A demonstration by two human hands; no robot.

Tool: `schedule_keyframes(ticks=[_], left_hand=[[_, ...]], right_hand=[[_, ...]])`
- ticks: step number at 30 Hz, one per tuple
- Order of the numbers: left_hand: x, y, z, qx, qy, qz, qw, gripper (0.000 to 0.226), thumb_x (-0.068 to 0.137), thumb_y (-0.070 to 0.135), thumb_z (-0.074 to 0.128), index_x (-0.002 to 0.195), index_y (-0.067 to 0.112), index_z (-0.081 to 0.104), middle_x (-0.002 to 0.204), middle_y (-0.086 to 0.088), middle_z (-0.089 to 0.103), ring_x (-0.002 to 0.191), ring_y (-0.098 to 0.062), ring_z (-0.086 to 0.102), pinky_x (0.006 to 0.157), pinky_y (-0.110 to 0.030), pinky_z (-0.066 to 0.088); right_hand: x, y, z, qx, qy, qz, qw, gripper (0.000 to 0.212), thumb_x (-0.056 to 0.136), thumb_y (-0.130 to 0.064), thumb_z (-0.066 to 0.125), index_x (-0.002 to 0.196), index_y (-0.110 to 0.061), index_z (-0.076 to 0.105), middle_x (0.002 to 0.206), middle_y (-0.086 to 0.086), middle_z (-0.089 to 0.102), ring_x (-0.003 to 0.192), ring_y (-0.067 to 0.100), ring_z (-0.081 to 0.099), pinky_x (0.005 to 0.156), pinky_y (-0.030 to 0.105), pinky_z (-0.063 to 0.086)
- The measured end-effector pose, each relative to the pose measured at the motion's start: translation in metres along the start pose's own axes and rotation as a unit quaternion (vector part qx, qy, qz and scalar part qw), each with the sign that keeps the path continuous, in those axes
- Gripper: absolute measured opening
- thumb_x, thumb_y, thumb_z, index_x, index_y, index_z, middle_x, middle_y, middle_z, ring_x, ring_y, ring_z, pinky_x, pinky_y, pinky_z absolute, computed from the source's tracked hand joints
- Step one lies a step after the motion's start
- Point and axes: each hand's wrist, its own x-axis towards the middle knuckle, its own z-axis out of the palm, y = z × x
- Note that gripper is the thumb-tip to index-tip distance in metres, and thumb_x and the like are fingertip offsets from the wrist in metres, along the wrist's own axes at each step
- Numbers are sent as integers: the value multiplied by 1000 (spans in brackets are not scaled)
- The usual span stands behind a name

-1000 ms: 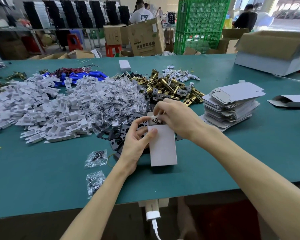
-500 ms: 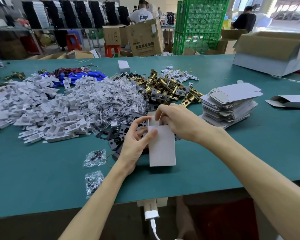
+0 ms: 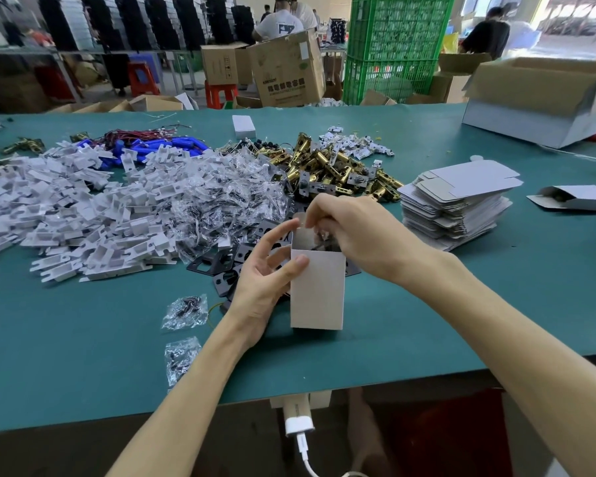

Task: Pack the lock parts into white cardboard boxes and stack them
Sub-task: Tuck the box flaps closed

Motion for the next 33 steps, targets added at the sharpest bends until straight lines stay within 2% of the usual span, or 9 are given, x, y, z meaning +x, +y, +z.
schedule_keyframes(ticks=[3,8,12,15,18,22,26,30,33], left_hand=[[0,3,1,-35,-19,-13,999,60,82,22,84,137,36,64,119,-8,74,104,-20,70,91,-38,61],[-1,9,-7,-112,-94,-54,988,73,72,21,94,136,39,65,106,-2,76,98,-17,73,84,-36,60],[-2,10,-8,-122,-112,-65,984,78,73,18,93,142,35,61,124,-7,73,107,-21,70,89,-38,59],[-1,10,-8,-124,-118,-70,983,81,75,16,92,146,32,57,122,-8,72,108,-22,69,91,-39,58],[-1,10,-8,-131,-116,-71,982,80,77,14,90,147,32,57,121,-6,73,109,-22,70,93,-39,58],[-1,9,-7,-128,-99,-64,985,77,78,14,89,146,31,58,124,-10,72,112,-23,69,96,-39,57],[-1,7,-5,-102,-76,-59,990,64,88,10,77,146,31,59,122,-7,71,113,-21,67,102,-40,56],[0,6,-2,-87,-56,-57,993,59,90,14,74,145,30,60,128,-8,68,116,-20,64,103,-39,56],[0,5,-2,-76,-72,-56,993,57,94,11,71,146,31,60,138,-9,66,121,-22,64,103,-40,56]], right_hand=[[-2,-4,-2,6,-5,-21,1000,31,92,10,54,106,-16,64,95,0,73,89,23,69,82,43,54],[-8,-11,-7,16,17,-40,999,30,93,9,54,109,-14,64,91,2,70,83,25,66,73,46,54],[-14,-19,-12,-30,-9,-78,996,24,93,6,60,104,-14,68,90,-5,63,76,17,56,66,35,49],[-20,-22,-9,-57,-64,-74,994,21,102,-10,56,107,-19,73,101,-4,65,87,20,60,75,33,47],[-23,-24,-9,-80,-95,-50,991,27,104,-12,49,117,-24,70,106,-3,66,98,22,62,83,37,47],[-27,-18,-15,-72,-4,-65,995,19,104,-13,51,111,-18,68,104,-4,69,94,22,63,91,37,47],[-41,-1,-1,43,111,38,992,16,99,-19,65,115,-16,61,109,-3,59,93,13,60,85,36,52],[-59,10,33,211,112,151,959,29,95,-23,71,120,-23,58,109,-2,58,91,6,66,78,20,52],[-69,10,58,336,91,166,922,36,98,-23,67,132,-32,56,108,-2,68,89,15,73,79,34,60]])
